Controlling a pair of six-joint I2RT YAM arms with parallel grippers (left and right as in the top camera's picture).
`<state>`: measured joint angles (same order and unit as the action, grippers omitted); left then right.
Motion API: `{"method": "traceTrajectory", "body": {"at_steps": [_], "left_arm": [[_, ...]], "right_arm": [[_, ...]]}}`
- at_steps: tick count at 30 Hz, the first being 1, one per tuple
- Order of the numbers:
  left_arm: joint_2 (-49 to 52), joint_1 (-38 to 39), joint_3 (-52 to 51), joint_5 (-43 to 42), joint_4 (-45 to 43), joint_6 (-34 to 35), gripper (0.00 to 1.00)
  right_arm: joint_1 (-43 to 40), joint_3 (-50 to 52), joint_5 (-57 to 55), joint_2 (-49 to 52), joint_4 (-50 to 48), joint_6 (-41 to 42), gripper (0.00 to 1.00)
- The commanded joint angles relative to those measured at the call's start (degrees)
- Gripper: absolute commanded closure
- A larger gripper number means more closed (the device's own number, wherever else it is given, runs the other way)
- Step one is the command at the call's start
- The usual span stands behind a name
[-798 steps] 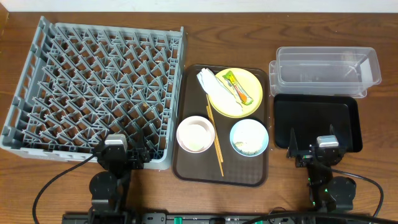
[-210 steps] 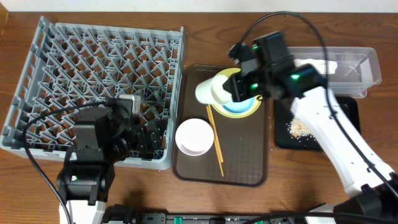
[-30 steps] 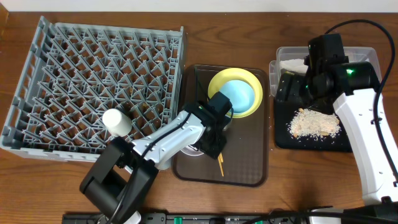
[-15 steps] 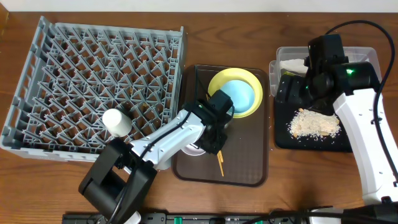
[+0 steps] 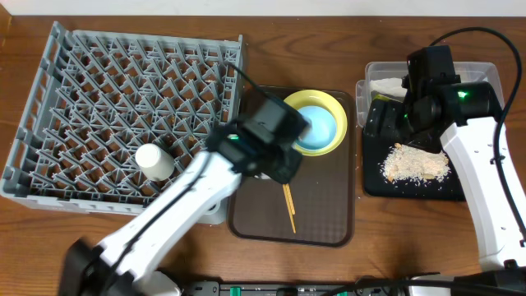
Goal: Sort waste into correct bins and load items into the dishwasher
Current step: 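Lift the white bowl and carry it over the dish rack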
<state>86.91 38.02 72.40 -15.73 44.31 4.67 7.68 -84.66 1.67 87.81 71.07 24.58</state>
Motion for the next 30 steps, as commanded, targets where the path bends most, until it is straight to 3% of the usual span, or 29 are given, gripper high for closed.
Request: {"method": "traceTrajectory", "body": {"at_steps": [1,7,20,30], "left_arm": [[-5.4,-4.8,1.4,-0.1,-0.7,-0.1,0.93],[-11.1,-16.6,1.4,-3.9,-2.0,-0.4,0.92],[-4.3,-43.4,1.3,-45.0,-2.2,-5.6,0.92],[8.5,-53.4,1.3,-64.0,-1.8,-5.5,0.92]], "right_arm": [[-0.9,-1.0,-0.2,-1.2,0.3,-0.4,0.01],[-0.9,-1.0,-0.2,-1.2,0.3,-1.1,0.01],[-0.9,-1.0,-0.2,-1.2,0.6,-1.1,0.01],[-0.9,-1.0,-0.2,-1.2,0.9,-1.1,0.01]]}}
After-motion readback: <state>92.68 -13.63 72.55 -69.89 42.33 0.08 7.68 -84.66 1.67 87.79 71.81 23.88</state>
